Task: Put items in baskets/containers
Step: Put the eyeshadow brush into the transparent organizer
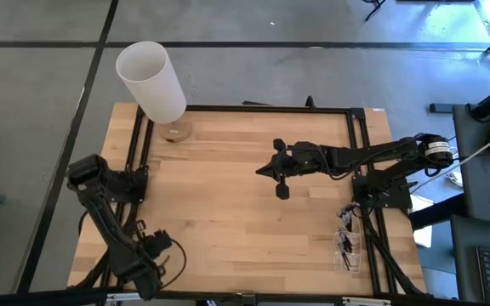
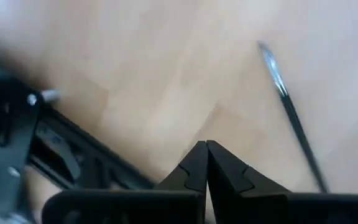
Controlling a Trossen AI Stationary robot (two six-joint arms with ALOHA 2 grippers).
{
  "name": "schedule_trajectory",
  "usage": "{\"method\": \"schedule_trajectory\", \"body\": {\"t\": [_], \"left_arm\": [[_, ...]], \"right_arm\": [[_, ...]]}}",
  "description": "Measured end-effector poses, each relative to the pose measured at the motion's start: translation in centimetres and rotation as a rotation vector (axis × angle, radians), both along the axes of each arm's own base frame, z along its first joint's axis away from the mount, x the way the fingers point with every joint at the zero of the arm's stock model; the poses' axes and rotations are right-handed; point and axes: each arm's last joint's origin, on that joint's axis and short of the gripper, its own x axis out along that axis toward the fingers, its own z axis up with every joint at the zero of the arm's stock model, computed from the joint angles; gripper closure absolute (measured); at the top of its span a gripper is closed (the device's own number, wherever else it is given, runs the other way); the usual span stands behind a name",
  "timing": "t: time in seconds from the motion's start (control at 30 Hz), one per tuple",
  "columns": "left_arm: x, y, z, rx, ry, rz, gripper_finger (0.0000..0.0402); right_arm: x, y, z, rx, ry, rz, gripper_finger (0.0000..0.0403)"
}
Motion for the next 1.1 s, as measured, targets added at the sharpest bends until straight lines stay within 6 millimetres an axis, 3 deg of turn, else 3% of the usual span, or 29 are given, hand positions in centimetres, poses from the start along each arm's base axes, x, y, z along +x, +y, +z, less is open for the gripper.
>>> {"method": "schedule_trajectory", "body": {"t": [0.17, 0.33, 0.5, 0.63, 0.7, 0.83, 1.1], "left_arm": [[0.7, -0.7, -0.4, -0.011, -0.207, 0.224, 0.0394], [3.4, -2.8, -3.3, -0.129, -0.342, 0.280, 0.0345], [6.7, -3.9, -6.8, -0.223, -0.327, 0.221, 0.0269], [7.6, -3.2, -8.4, -0.245, -0.136, 0.245, 0.0225], [7.6, -3.3, -8.6, -0.237, -0.124, 0.212, 0.0219], [7.7, -3.0, -8.3, -0.206, -0.171, 0.206, 0.0246], [8.4, -2.0, -8.1, -0.174, -0.163, 0.178, 0.0373]], "right_arm": [[0.0, 0.0, 0.0, 0.008, 0.000, -0.003, 0.0396], [0.0, 0.0, -0.1, 0.012, 0.006, -0.005, 0.0396], [-0.1, 0.0, -0.2, 0.014, 0.022, -0.006, 0.0396], [-0.1, 0.0, -0.2, 0.014, 0.033, -0.006, 0.0396], [0.0, 0.0, 0.0, 0.015, 0.046, -0.007, 0.0396], [0.0, 0.0, 0.2, 0.018, 0.068, -0.009, 0.0396], [0.0, 0.0, 0.1, 0.028, 0.072, -0.013, 0.0396]]}}
